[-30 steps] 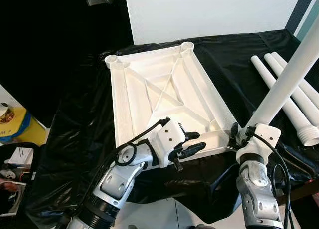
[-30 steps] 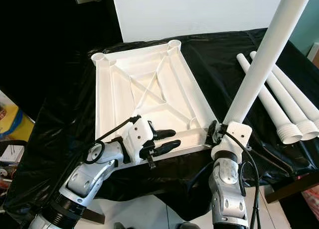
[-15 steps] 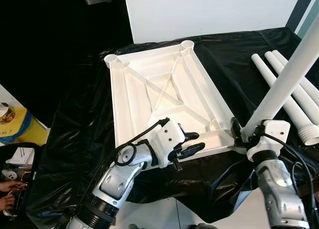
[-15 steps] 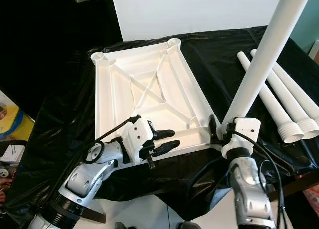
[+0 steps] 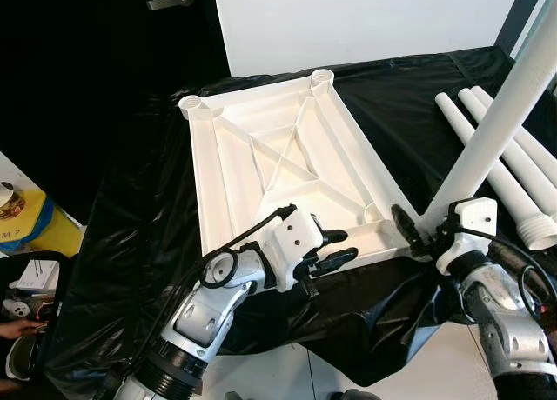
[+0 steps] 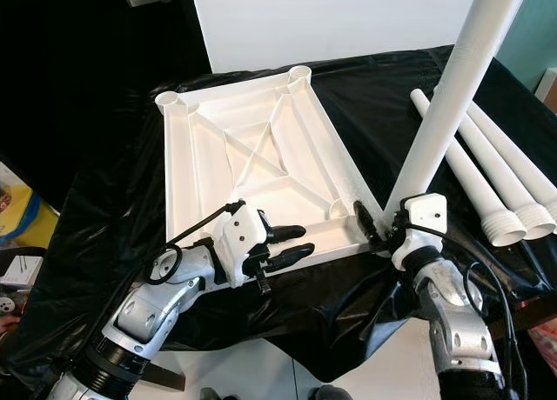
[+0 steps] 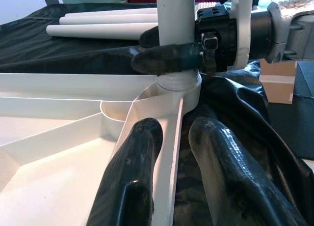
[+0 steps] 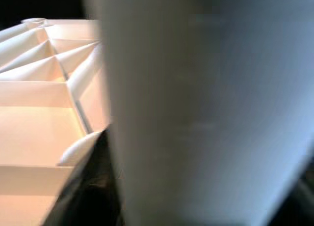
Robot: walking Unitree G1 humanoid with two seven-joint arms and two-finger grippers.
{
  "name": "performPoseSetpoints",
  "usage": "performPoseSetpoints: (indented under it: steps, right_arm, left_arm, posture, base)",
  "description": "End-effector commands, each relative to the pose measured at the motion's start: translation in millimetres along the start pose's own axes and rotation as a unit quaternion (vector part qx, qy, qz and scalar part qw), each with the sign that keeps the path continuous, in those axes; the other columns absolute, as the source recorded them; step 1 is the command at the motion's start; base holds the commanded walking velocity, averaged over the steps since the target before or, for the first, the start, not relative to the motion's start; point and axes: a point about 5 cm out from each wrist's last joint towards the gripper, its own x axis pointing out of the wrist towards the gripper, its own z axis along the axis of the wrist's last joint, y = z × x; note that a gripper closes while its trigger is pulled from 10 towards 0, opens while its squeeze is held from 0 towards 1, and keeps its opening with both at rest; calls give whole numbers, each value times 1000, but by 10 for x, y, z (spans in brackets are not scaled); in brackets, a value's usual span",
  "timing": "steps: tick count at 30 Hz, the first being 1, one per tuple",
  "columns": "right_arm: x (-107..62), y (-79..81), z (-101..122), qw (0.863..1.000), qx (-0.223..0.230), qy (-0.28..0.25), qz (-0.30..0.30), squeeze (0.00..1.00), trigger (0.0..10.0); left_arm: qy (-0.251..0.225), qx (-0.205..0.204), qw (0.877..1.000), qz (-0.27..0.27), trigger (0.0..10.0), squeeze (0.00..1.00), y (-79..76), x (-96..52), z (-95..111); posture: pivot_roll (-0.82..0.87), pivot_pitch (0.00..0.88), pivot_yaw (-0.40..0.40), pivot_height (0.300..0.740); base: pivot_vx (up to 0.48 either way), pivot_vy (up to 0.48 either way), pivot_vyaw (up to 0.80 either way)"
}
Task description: Building children table
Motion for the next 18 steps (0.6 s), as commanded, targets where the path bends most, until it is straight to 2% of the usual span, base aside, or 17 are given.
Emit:
performPoseSetpoints:
  steps: [1, 10, 11, 18]
  right_arm:
    - [-13, 39, -110, 1000, 5, 23, 19, 0, 0]
    - [-58, 62, -211, 999, 20, 37, 19, 0, 0]
    - [-61, 64, -226, 999, 25, 41, 14, 0, 10000]
    - [-58, 80, -291, 998, 30, 58, -23, 0, 10000]
  left_arm:
    - [7, -1, 1000, -9, 10000, 0, 1, -5, -20]
    - [7, 0, 1000, -12, 10000, 0, -9, -5, -19]
    - [6, 0, 1000, -14, 10000, 0, -13, 0, -19]
    - [5, 0, 1000, -18, 10000, 0, -26, 20, -20]
  posture:
    - [-174, 100, 66, 740]
    - [-181, 95, 73, 740]
    - [-184, 95, 72, 740]
    - [-189, 92, 70, 740]
  base:
    - [0, 0, 0]
    - [0, 0, 0]
    - [0, 0, 0]
    - [0, 0, 0]
